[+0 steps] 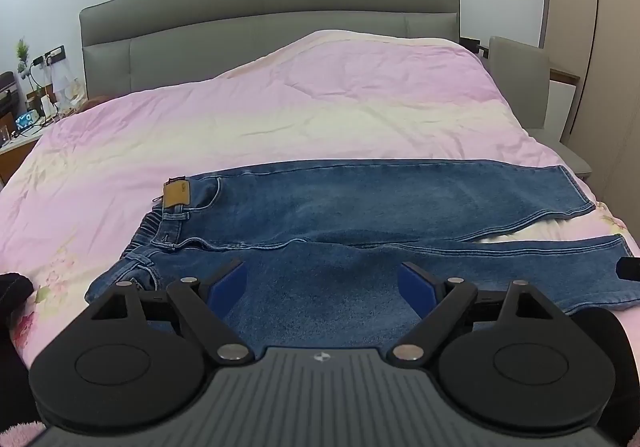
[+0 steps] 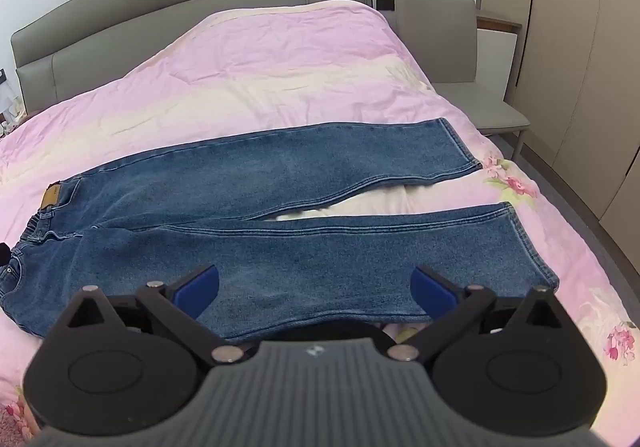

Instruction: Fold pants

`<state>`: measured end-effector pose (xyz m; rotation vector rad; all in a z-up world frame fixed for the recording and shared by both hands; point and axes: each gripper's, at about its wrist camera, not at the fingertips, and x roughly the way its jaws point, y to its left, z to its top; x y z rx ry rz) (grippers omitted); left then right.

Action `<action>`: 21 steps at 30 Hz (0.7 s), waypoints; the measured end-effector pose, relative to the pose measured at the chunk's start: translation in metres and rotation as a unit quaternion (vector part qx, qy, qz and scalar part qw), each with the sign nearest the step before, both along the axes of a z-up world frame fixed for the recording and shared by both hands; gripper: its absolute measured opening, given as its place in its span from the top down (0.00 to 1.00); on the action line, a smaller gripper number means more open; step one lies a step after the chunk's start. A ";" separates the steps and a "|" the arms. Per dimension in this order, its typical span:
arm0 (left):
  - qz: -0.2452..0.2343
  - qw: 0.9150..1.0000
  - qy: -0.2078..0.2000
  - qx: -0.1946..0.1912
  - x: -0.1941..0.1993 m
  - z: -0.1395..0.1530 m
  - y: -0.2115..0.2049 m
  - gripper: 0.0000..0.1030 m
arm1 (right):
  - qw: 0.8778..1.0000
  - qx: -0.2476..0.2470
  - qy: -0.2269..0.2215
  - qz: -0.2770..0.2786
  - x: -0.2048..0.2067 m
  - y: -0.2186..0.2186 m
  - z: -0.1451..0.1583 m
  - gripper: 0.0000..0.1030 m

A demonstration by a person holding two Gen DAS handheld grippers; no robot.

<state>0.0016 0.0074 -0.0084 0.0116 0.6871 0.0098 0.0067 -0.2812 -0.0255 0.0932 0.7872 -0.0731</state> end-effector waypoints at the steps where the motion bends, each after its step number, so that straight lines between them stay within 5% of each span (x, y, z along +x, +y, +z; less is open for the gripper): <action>1: 0.001 1.000 0.001 -0.001 0.000 0.000 0.001 0.03 | 1.000 -0.001 0.002 -0.002 0.001 0.001 0.000 0.05; 21: 0.004 1.000 0.015 -0.008 0.004 -0.006 -0.001 0.03 | 1.000 0.001 0.010 -0.005 0.003 0.000 0.001 0.05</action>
